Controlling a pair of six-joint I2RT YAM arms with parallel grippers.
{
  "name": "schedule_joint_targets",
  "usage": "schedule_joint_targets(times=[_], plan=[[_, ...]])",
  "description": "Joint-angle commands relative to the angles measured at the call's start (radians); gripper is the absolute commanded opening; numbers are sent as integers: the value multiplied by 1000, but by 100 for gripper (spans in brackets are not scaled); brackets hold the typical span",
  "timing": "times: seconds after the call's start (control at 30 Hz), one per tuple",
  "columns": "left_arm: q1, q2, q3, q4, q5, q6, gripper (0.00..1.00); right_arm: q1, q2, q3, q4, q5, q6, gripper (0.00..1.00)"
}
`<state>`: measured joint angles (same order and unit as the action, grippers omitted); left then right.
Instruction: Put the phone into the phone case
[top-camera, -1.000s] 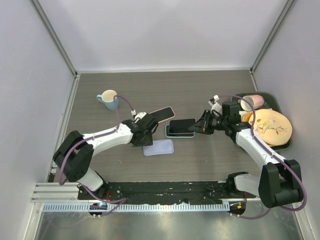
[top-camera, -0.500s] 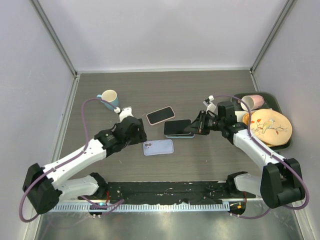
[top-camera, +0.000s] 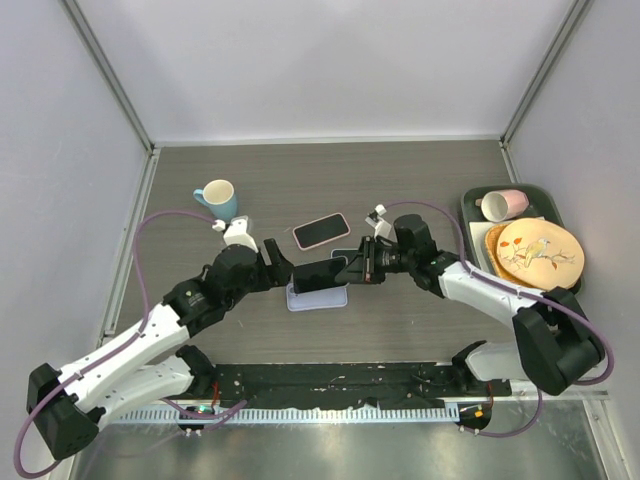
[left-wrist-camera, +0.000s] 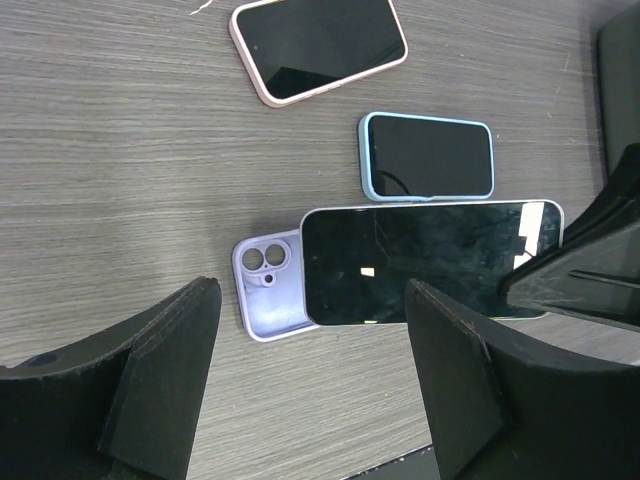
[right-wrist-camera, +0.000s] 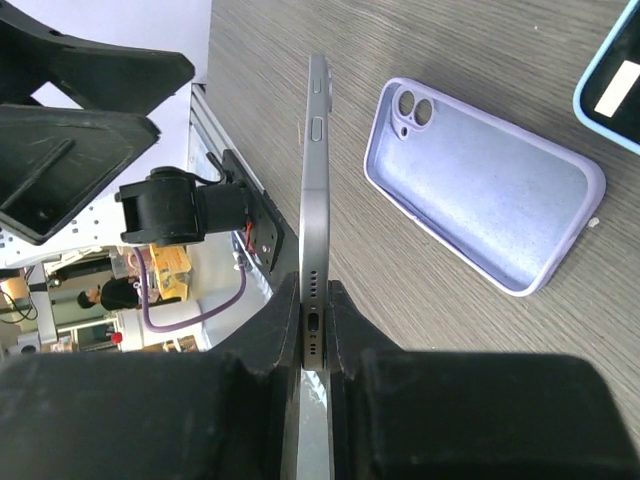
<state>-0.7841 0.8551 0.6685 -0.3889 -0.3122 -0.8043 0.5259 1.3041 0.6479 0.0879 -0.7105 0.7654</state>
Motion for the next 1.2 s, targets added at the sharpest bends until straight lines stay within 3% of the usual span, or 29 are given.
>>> schedule_joint_targets(times=[0.0, 0.77, 1.17], plan=[[3, -21, -13, 77, 15, 24, 79, 19, 18, -16, 151, 9, 41, 1], [3, 67, -24, 124, 65, 51, 79, 46, 182, -102, 291, -10, 51, 1], [3, 169, -55, 107, 13, -3, 79, 49, 284, -129, 349, -3, 46, 1]])
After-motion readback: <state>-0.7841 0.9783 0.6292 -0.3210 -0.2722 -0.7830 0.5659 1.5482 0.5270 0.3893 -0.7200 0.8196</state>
